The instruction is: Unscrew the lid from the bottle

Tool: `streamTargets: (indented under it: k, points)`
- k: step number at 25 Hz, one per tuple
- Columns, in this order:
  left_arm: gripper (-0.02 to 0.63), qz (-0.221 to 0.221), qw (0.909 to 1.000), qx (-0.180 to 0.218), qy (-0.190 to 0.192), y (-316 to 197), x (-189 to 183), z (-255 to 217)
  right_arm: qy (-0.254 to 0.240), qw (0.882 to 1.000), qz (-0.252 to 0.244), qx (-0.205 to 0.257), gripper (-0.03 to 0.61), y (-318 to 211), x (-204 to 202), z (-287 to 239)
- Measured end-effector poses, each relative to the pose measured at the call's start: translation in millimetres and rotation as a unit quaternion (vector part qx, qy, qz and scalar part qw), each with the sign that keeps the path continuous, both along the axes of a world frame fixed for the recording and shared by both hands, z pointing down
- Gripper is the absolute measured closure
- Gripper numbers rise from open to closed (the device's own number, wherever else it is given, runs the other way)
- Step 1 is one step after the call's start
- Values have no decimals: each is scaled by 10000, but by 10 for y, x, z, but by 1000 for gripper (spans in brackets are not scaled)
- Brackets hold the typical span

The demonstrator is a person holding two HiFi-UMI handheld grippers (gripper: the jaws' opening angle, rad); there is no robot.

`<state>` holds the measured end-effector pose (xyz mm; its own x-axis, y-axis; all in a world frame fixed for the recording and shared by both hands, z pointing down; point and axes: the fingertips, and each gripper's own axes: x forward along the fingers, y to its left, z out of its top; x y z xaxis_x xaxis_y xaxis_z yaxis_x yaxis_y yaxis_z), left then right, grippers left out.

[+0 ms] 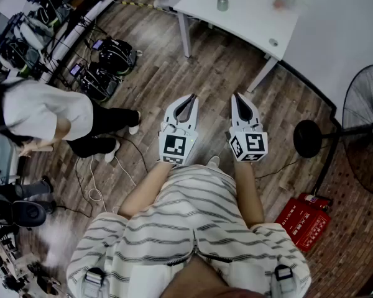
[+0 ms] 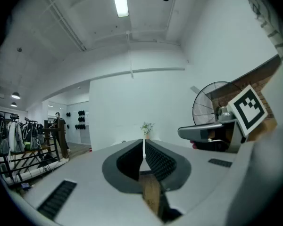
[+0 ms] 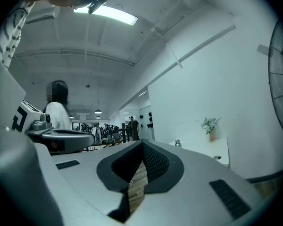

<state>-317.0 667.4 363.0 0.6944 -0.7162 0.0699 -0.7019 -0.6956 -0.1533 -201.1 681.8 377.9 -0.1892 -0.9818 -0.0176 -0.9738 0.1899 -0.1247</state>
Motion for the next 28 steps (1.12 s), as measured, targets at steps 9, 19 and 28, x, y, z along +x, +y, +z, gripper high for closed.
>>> streamTargets:
  k: [9, 19, 28]
  points:
    - [614, -192, 9998, -41, -97, -14, 557, 98, 127, 9995, -267, 147, 569, -24, 501, -49]
    - [614, -197, 9993, -280, -161, -280, 874, 301, 102, 9997, -130, 162, 569, -328, 794, -15]
    - [614, -99, 9992, -378, 6, -1170, 1254, 442, 227, 9992, -329, 81, 569, -1208, 1024, 55]
